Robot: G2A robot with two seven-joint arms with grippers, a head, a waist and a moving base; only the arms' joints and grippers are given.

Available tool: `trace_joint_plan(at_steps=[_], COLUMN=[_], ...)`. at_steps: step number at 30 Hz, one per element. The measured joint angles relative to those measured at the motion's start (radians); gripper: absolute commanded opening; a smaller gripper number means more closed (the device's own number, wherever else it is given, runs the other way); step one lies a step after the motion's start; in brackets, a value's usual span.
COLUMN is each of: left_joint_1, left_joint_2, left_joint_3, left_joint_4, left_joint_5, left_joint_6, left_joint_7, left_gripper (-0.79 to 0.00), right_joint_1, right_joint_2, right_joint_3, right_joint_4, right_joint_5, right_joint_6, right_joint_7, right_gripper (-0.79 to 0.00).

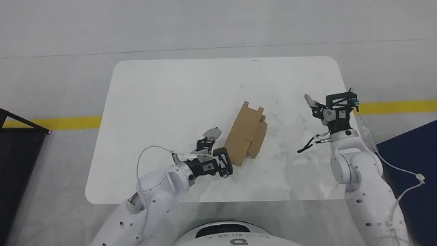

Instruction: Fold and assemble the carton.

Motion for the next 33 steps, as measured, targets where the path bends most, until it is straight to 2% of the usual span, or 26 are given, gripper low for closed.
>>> trace_joint_plan(at_steps=[7, 11, 15, 16, 18, 23, 28, 33], left_joint_1=[0.031, 0.018, -0.028, -0.041, -0.067, -0.114, -0.147, -0.168], left_joint_2=[0.010, 0.006, -0.006, -0.009, -0.015, -0.029, -0.041, -0.050], left_joint_3=[0.014, 0.040, 0.073, 0.081, 0.102, 0.150, 0.198, 0.241], left_joint_4=[-0.006, -0.005, 0.012, 0.019, 0.033, 0.058, 0.085, 0.106], left_joint_5=[0.019, 0.040, 0.038, 0.044, 0.063, 0.099, 0.172, 0.262], left_joint_6=[-0.073, -0.055, -0.026, -0.021, -0.012, 0.000, 0.021, 0.040], left_joint_7=[0.010, -0.007, -0.040, -0.050, -0.071, -0.121, -0.169, -0.207], left_gripper=[0.000, 0.000, 0.000, -0.022, -0.117, -0.179, -0.382, -0.416], right_joint_1=[0.000, 0.000, 0.000, 0.000, 0.000, 0.000, 0.000, 0.000], right_joint_2=[0.000, 0.000, 0.000, 0.000, 0.000, 0.000, 0.000, 0.000], right_joint_3=[0.000, 0.000, 0.000, 0.000, 0.000, 0.000, 0.000, 0.000], right_joint_4=[0.000, 0.000, 0.000, 0.000, 0.000, 0.000, 0.000, 0.000], right_joint_5=[0.000, 0.000, 0.000, 0.000, 0.000, 0.000, 0.000, 0.000], right_joint_6=[0.000, 0.000, 0.000, 0.000, 0.000, 0.000, 0.000, 0.000], right_joint_7=[0.000, 0.000, 0.000, 0.000, 0.000, 0.000, 0.000, 0.000], right_gripper=[0.000, 0.000, 0.000, 0.000, 0.000, 0.000, 0.000, 0.000])
